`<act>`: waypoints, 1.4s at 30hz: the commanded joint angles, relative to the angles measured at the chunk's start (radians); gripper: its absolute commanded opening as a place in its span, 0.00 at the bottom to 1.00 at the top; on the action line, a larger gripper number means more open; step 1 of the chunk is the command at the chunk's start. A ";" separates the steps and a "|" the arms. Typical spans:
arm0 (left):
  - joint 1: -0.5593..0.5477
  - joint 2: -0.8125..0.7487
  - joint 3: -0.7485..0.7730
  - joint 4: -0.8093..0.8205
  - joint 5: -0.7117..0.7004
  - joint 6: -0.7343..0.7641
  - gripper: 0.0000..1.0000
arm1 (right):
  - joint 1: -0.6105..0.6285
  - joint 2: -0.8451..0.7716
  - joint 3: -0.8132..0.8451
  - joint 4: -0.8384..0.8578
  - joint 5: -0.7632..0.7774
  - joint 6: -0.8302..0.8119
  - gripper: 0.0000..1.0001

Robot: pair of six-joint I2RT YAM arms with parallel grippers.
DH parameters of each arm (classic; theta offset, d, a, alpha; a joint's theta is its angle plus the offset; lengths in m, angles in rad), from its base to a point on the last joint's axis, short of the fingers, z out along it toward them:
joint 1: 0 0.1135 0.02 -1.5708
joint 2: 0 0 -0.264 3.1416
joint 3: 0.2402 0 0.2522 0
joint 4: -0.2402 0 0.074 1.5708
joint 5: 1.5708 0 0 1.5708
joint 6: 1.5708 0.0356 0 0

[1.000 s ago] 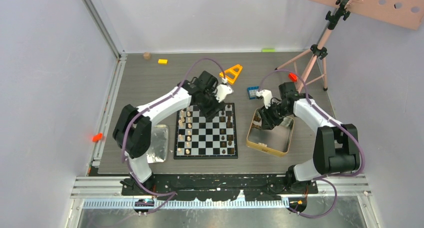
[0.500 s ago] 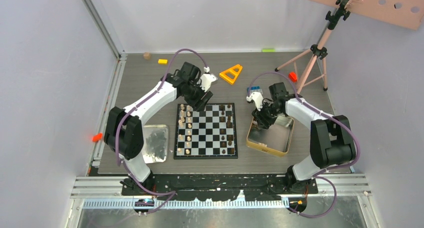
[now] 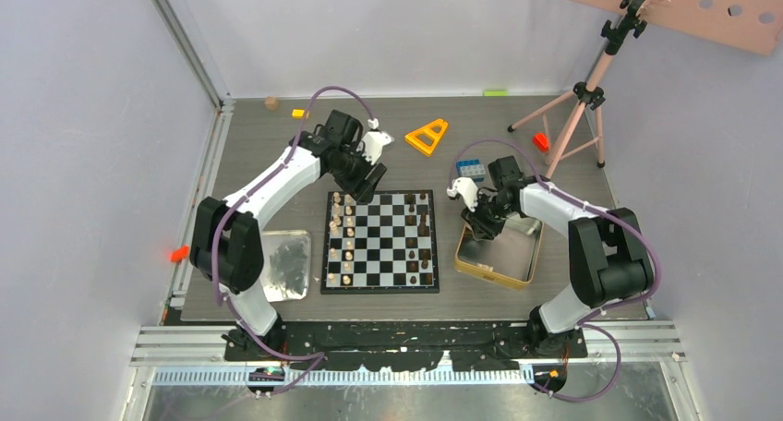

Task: Set up the chess pieces on the board
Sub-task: Pick up the chess piece from the storage box, then place the chess piece on the chessboard.

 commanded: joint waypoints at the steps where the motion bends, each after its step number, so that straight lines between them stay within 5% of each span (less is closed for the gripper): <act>1: 0.014 -0.023 0.028 -0.003 0.030 -0.009 0.59 | 0.006 0.005 0.014 -0.019 0.000 -0.037 0.27; 9: 0.024 -0.036 0.027 0.010 0.067 -0.010 0.59 | 0.005 -0.127 0.076 -0.214 0.056 -0.104 0.04; 21: 0.024 -0.056 0.031 0.153 0.378 -0.172 0.60 | 0.036 -0.162 0.358 -0.560 0.046 -0.158 0.01; 29: 0.010 -0.008 0.041 0.476 0.679 -0.629 0.61 | 0.150 -0.140 0.485 -0.366 -0.118 0.084 0.01; 35: -0.005 0.036 0.056 0.637 0.705 -0.888 0.62 | 0.205 -0.108 0.518 -0.224 -0.091 0.241 0.01; 42: -0.029 0.106 0.060 0.680 0.710 -1.022 0.64 | 0.213 -0.083 0.548 -0.157 -0.077 0.322 0.01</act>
